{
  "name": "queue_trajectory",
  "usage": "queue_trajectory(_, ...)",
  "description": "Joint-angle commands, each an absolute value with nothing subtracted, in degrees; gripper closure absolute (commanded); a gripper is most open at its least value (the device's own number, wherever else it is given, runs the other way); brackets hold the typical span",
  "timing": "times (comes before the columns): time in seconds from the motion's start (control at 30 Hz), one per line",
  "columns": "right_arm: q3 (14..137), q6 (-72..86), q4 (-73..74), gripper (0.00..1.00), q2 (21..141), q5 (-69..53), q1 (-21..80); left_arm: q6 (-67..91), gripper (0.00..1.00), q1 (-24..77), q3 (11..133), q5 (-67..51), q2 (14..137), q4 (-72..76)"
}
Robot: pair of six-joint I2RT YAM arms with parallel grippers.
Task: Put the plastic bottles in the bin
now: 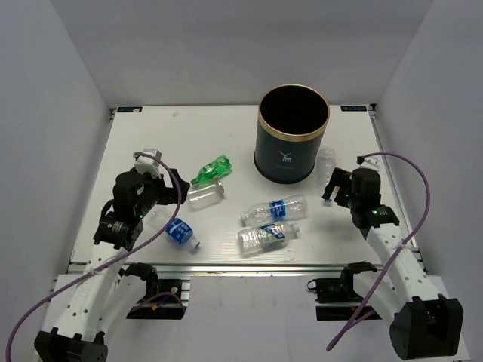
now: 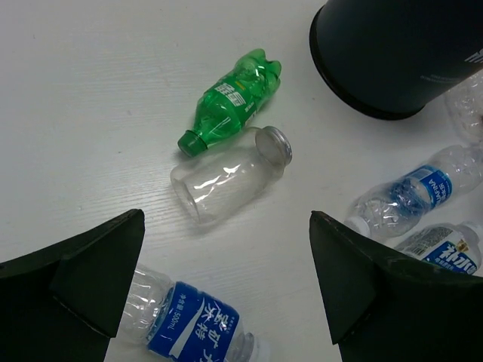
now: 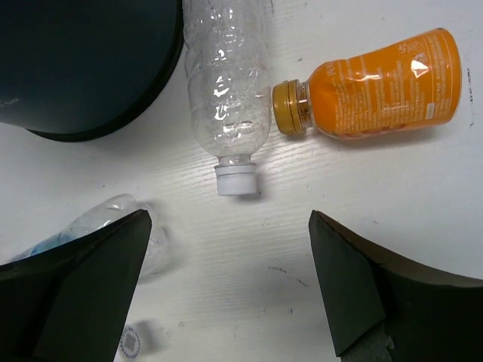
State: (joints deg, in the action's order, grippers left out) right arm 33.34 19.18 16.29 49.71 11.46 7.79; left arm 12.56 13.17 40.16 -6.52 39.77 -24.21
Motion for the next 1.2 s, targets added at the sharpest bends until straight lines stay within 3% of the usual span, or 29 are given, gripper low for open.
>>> queue_trajectory(0.0,36.38,18.2,17.92,0.09,49.31,12.05,7.65,12.92,0.0,13.62,39.29,-8.7,39.2,-24.88)
queue_trajectory(0.1,37.62,14.86,21.17,0.09,49.39,7.49,7.82,12.92,0.02,13.62,38.76,-8.7,39.2,-24.35)
queue_trajectory(0.2,36.3,10.47,20.22,0.09,47.03,0.55,7.65,12.92,0.1,13.62,38.76,-8.7,39.73,-24.35)
queue_trajectory(0.3,37.52,9.76,21.88,0.09,48.95,1.31,7.82,12.92,0.45,13.62,38.76,-8.7,39.73,-24.35)
queue_trajectory(0.33,39.1,9.41,25.02,0.09,50.17,1.49,7.82,13.53,0.64,13.62,38.76,-8.7,39.73,-24.35)
queue_trajectory(0.43,42.18,8.0,26.8,0.09,53.44,2.02,7.91,14.15,0.76,13.62,37.71,-8.7,39.2,-25.13)
queue_trajectory(0.47,42.54,6.95,26.37,0.09,53.52,0.46,8.08,14.85,0.74,13.62,37.71,-8.7,39.2,-25.14)
queue_trajectory(0.5,42.71,6.16,25.76,0.09,53.79,-1.47,8.17,15.64,0.66,13.62,37.71,-8.7,39.2,-25.83)
queue_trajectory(0.53,42.8,6.5,25.06,0.09,54.31,-1.41,8.17,16.17,0.56,13.62,38.58,-8.7,40.33,-27.14)
queue_trajectory(0.57,42.89,7.64,24.53,0.09,55.1,-0.88,8.26,16.17,0.35,13.62,38.58,-8.7,40.34,-27.68)
queue_trajectory(0.67,44.64,9.49,23.82,0.16,58.35,4.11,8.35,18.1,0.12,13.62,39.29,-8.09,42.09,-28.48)
queue_trajectory(0.87,48.59,5.8,17.14,0.15,68.18,13.27,8.7,18.72,0.09,13.62,39.29,-9.23,44.99,-27.25)
queue_trajectory(1.17,48.09,5.01,6.43,0.15,80.07,11.25,8.26,18.72,0.09,13.62,39.81,-9.23,45.0,-29.0)
